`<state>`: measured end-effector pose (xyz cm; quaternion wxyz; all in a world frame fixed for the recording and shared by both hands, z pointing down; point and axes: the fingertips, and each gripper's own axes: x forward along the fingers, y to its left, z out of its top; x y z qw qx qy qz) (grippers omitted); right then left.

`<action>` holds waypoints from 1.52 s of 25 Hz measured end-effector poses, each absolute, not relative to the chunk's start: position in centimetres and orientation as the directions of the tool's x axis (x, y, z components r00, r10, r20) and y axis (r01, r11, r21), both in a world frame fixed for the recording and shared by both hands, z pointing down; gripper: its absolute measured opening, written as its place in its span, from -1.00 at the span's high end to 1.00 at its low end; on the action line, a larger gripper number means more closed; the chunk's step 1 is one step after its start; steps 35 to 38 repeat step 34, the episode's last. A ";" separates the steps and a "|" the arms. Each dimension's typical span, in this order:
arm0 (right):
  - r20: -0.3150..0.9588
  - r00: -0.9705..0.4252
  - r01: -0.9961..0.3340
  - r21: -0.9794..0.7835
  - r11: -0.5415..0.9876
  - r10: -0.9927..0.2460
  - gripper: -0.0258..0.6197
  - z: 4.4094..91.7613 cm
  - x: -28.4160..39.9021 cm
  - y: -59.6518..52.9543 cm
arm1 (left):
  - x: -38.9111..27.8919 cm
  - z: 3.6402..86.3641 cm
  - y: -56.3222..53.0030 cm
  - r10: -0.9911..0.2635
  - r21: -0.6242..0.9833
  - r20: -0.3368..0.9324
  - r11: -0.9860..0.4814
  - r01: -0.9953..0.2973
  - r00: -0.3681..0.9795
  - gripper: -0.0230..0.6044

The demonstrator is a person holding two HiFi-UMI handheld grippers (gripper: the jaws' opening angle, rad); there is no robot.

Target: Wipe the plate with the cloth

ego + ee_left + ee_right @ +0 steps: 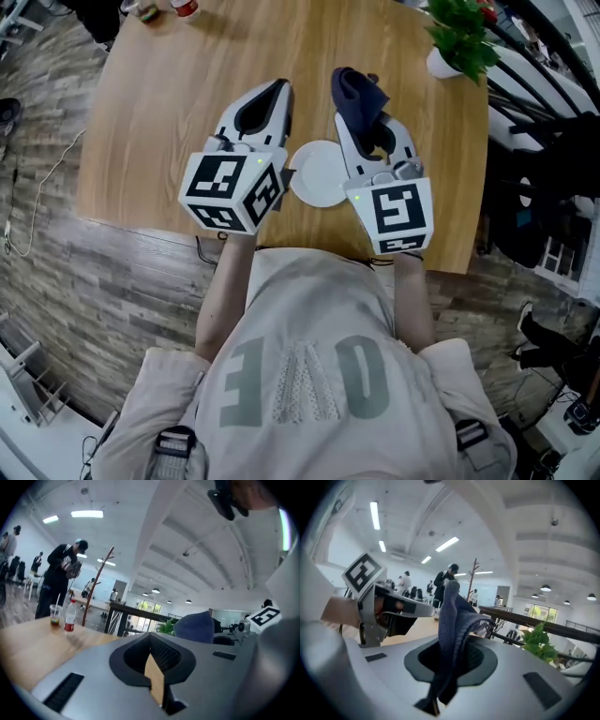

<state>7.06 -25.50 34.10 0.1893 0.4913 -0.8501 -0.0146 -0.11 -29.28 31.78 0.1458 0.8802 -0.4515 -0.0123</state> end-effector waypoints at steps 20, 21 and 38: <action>0.242 -0.288 -0.914 0.219 0.341 -0.927 0.75 33.5 13.5 -22.5 | 4.6 27.6 -26.7 -0.755 -0.053 0.010 -0.655 -0.754 0.656 0.91; 0.248 -0.295 -0.909 0.224 0.350 -0.923 0.75 33.6 13.3 -22.4 | 4.6 27.5 -26.7 -0.757 -0.058 0.011 -0.653 -0.755 0.654 0.91; 0.284 -0.325 -0.890 0.230 0.393 -0.902 0.74 34.5 12.8 -21.6 | 5.2 25.7 -25.7 -0.764 -0.104 0.011 -0.642 -0.759 0.645 0.91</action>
